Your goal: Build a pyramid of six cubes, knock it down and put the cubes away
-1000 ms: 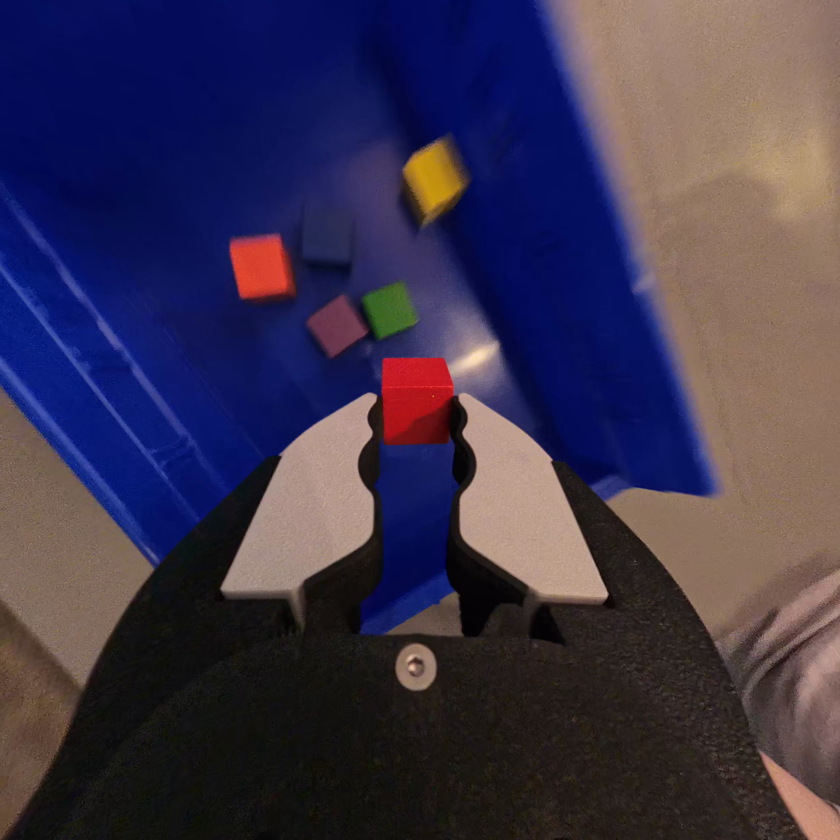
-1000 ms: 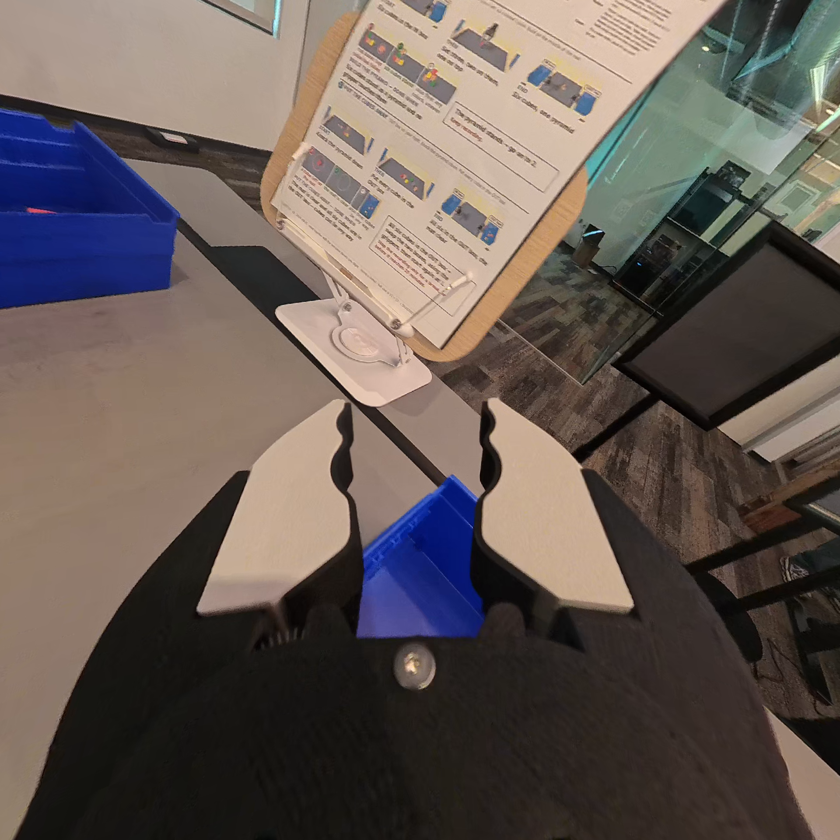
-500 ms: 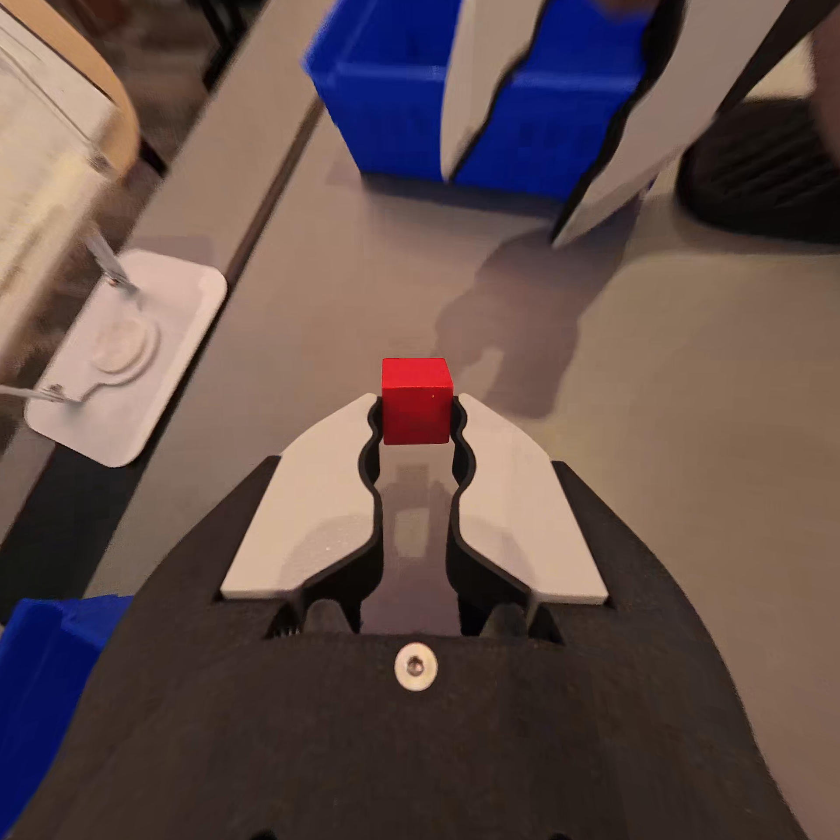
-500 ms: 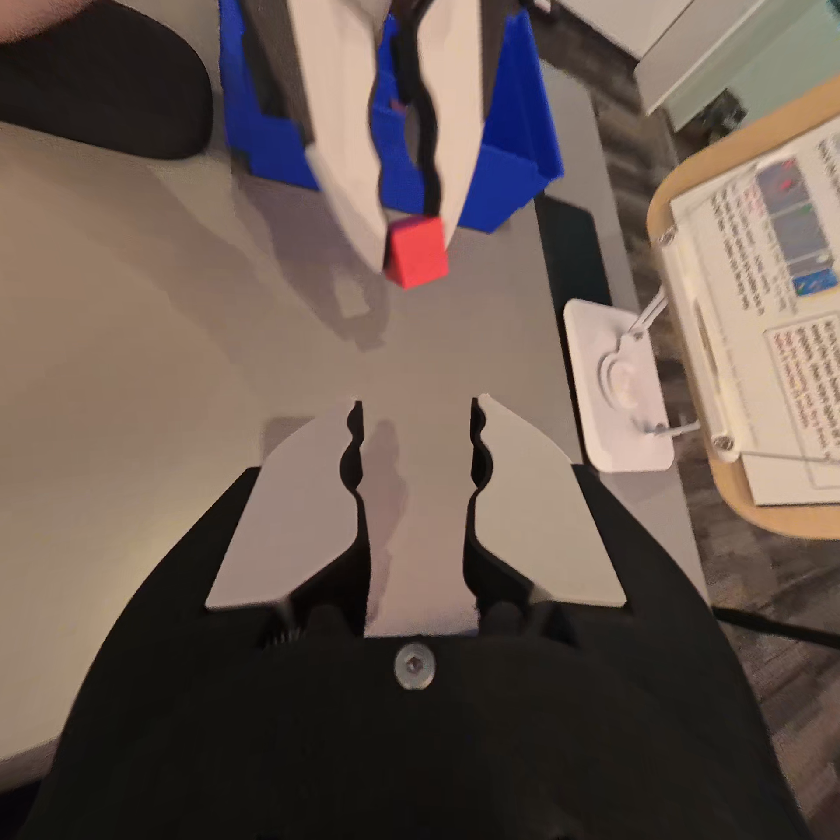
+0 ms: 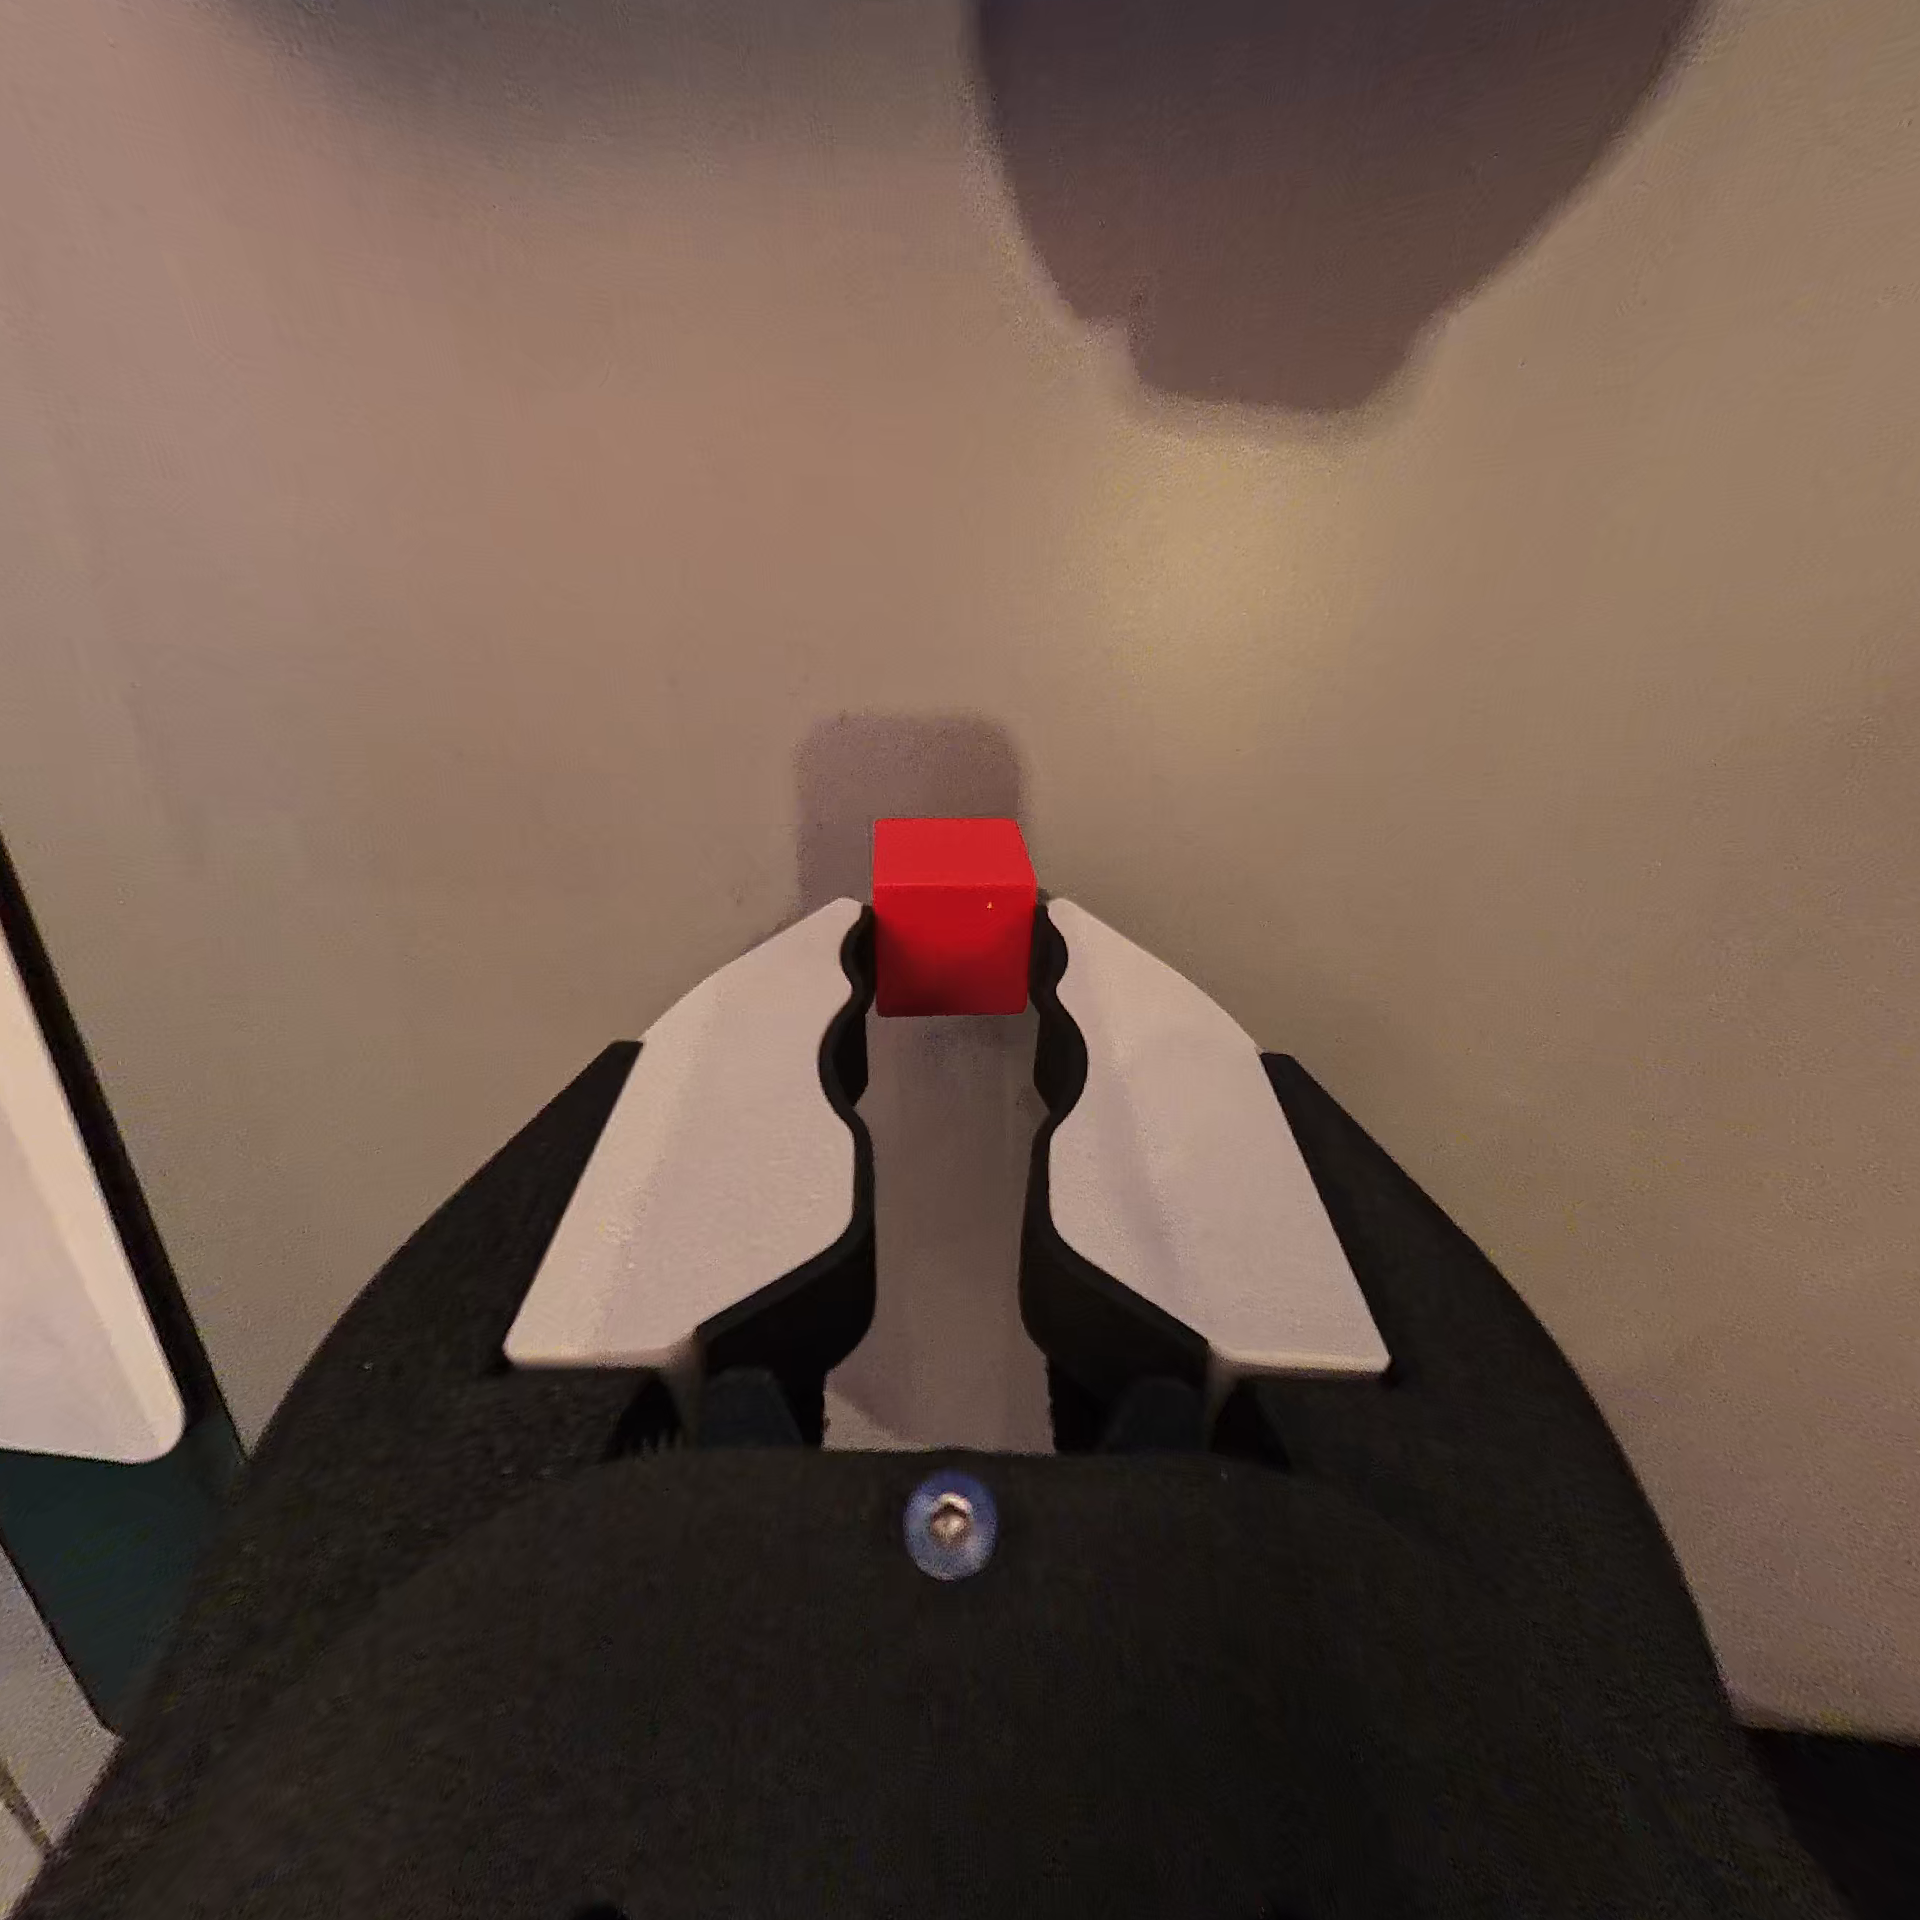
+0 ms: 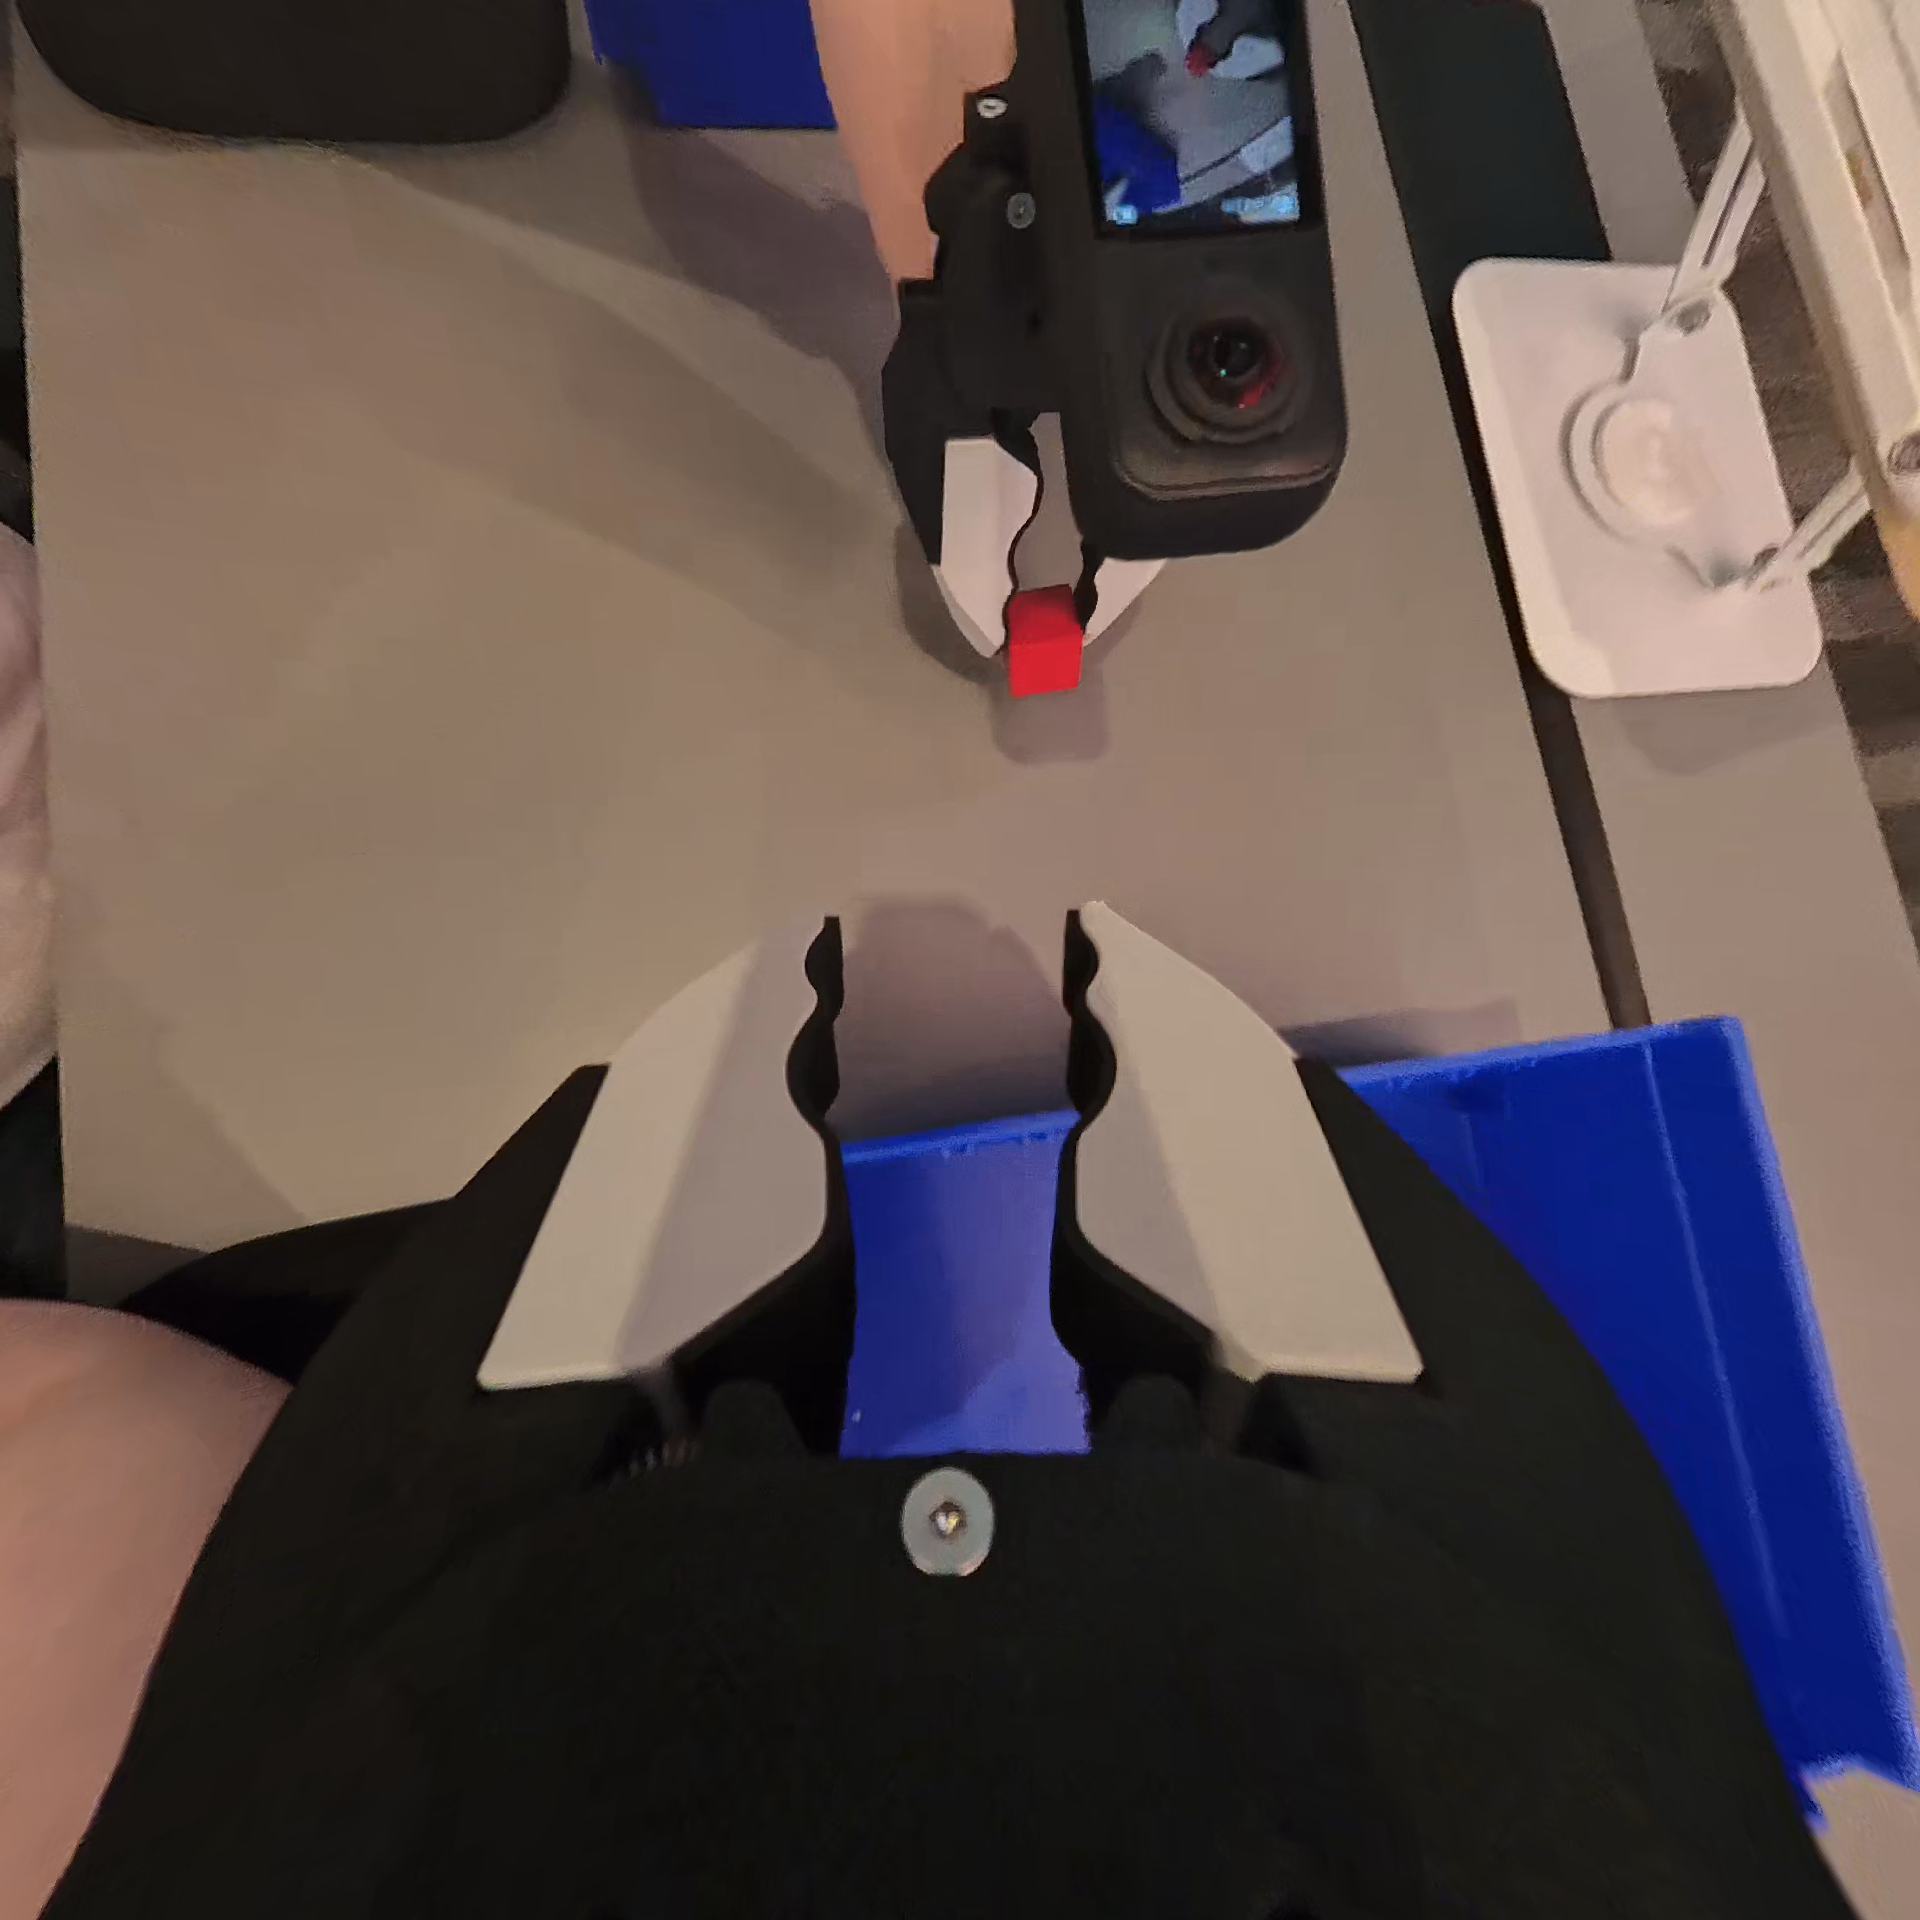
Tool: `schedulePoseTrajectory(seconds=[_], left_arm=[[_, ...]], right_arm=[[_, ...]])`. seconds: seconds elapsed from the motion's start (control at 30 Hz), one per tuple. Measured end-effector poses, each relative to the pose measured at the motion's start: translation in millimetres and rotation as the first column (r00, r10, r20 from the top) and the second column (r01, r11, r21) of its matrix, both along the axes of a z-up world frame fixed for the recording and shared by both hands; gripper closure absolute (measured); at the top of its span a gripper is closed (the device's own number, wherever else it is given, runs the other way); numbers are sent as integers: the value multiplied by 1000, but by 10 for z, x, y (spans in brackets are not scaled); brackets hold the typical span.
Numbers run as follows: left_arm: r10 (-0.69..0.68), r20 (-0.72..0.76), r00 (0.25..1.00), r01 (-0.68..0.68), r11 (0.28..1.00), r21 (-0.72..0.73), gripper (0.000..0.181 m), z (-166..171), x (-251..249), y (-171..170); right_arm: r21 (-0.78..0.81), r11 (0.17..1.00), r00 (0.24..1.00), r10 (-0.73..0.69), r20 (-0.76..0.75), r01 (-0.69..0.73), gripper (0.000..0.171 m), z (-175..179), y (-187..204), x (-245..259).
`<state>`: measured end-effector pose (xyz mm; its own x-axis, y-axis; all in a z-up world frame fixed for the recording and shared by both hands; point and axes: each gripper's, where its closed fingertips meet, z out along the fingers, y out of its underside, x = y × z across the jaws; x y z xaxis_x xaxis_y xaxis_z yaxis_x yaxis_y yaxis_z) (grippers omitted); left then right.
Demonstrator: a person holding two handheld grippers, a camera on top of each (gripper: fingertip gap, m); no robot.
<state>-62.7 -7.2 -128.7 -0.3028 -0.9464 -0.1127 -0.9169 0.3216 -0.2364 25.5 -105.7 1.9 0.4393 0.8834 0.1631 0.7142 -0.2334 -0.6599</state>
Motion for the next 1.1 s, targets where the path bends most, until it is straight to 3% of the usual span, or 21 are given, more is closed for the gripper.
schedulePoseTrajectory(seconds=[0.47,0.67,0.77,0.87,0.97,1.03,1.1], left_arm=[[-19,-168,986,9,998,-60,153,-229,108,68],[9,-106,994,-22,993,-119,133,-157,145,63],[48,28,998,-44,991,-127,134,215,68,122],[135,244,960,-123,990,-65,130,838,-260,415],[286,374,882,-310,951,3,133,1326,-994,876],[411,377,830,-447,894,10,136,1401,-1590,1157],[531,309,789,-563,827,15,136,1267,-2157,1346]], right_arm=[[-93,995,998,-44,-49,39,132,-112,-27,267],[-106,994,997,-44,-70,37,132,-108,-60,299],[-90,995,995,-48,-90,39,132,-73,-79,336],[-74,996,992,-55,-110,47,132,-31,-98,369],[-56,997,992,-52,-115,46,132,1,-110,380],[-47,998,991,-48,-122,43,132,23,-103,366],[-44,998,992,-44,-115,39,132,24,-92,347]])
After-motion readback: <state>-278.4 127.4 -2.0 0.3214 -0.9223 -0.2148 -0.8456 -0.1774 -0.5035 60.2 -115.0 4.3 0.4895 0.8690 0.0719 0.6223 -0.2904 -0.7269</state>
